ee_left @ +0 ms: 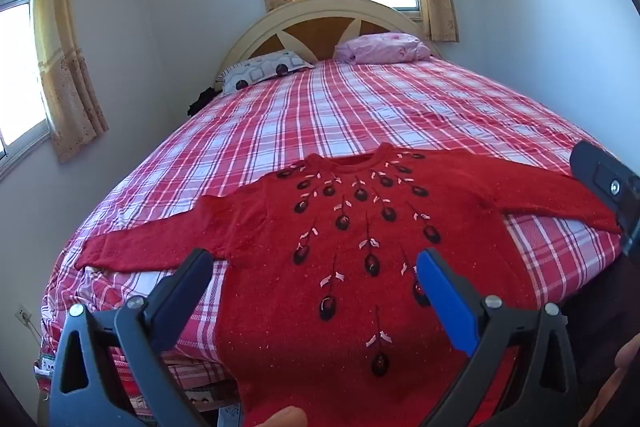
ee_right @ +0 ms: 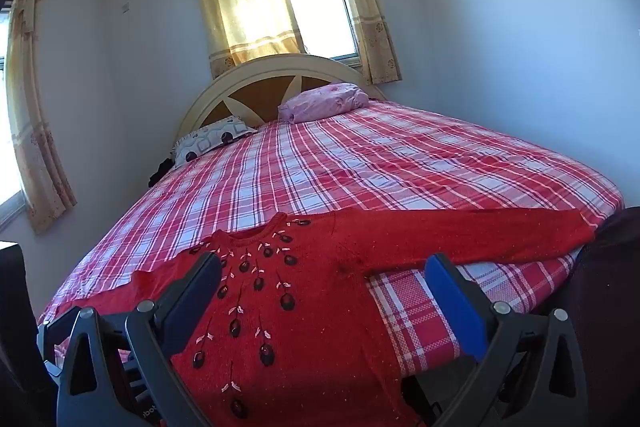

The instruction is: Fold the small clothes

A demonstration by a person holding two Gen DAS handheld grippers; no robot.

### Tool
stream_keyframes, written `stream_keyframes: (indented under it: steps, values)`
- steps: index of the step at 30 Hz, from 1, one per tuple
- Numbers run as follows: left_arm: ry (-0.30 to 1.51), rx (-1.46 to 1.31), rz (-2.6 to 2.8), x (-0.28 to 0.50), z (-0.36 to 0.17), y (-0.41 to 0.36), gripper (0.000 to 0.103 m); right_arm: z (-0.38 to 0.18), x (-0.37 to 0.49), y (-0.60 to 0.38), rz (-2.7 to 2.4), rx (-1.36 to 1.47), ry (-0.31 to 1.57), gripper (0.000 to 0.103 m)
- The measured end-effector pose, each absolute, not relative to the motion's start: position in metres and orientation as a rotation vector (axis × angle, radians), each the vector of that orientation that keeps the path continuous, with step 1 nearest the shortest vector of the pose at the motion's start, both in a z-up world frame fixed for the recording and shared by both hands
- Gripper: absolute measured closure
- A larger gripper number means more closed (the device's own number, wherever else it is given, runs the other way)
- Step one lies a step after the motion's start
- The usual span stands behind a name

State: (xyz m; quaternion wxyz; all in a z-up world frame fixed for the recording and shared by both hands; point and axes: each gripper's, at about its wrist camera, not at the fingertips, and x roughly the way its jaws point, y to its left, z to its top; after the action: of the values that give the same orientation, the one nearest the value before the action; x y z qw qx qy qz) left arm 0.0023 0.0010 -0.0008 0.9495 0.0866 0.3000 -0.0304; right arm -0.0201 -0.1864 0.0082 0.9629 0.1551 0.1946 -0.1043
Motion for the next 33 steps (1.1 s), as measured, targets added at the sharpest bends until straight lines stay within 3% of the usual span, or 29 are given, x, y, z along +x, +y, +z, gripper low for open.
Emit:
stream_keyframes:
  steps: [33]
  values:
    - [0.636, 0.105, -0.073, 0.003, -0.007, 0.013, 0.0, 0.001, -0.016, -0.182, -0.215, 0.293, 0.423, 0.001]
